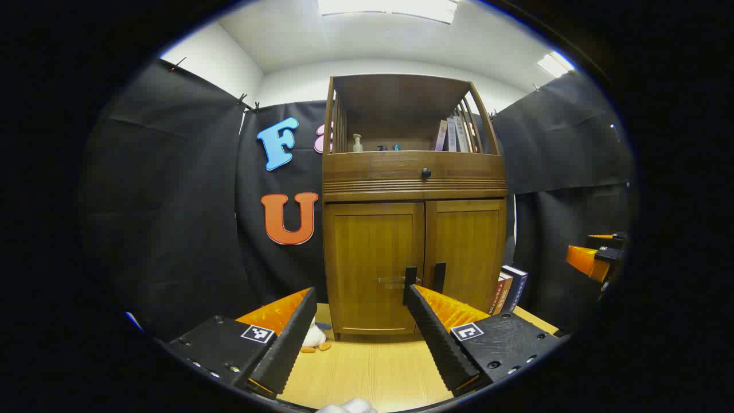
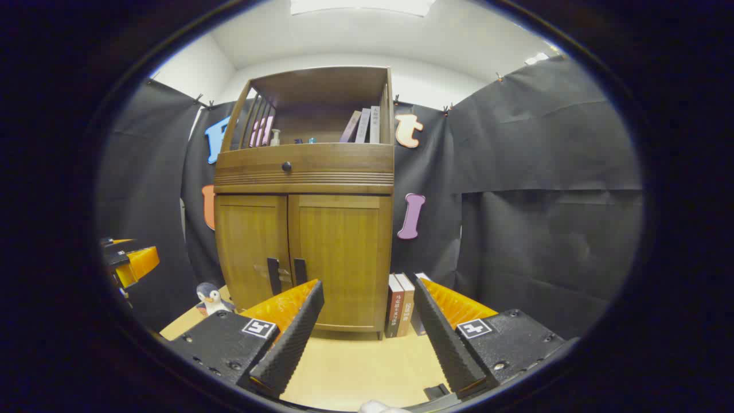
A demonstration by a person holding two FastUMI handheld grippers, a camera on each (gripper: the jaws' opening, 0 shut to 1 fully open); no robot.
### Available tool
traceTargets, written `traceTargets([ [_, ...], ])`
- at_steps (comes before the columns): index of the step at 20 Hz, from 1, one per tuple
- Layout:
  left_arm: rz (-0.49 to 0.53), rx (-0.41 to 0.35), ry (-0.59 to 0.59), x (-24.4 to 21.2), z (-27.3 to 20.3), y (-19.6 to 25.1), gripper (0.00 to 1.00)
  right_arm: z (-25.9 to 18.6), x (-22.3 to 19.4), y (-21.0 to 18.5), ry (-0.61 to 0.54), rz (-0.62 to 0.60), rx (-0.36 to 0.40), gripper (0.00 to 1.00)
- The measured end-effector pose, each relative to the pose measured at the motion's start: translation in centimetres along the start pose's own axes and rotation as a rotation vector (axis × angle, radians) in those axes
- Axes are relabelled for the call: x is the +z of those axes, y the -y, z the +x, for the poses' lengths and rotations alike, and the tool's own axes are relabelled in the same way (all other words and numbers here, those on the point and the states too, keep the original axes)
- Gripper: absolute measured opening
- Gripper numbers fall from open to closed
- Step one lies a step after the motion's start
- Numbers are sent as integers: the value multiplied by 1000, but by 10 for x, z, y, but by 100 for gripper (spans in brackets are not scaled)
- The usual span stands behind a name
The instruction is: Open the right door of the double-door shoe cabinet with the right hand, and open the left door with the left hand.
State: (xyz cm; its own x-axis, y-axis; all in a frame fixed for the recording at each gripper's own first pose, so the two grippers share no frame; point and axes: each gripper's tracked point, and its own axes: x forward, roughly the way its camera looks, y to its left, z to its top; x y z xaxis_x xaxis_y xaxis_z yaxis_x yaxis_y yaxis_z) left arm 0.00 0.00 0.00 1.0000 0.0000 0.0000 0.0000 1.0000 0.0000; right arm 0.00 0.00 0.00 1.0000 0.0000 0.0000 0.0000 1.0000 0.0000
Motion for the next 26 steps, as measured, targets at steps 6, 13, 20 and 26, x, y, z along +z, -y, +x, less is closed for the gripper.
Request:
traceTargets([
  [6, 18, -2, -8, -2, 4, 4, 96, 13, -3, -4, -6, 7, 12, 99],
  [13, 6, 4, -9, -1, 9, 7, 96, 30, -8, -9, -10, 4, 23, 100],
  [20, -2, 33, -12, 2, 5, -4, 96, 72, -32, -37, -27, -28, 52, 99],
  [26, 3, 66, -30, 1, -1, -15, 96, 132, -50, -80, -34, -31, 113, 100],
])
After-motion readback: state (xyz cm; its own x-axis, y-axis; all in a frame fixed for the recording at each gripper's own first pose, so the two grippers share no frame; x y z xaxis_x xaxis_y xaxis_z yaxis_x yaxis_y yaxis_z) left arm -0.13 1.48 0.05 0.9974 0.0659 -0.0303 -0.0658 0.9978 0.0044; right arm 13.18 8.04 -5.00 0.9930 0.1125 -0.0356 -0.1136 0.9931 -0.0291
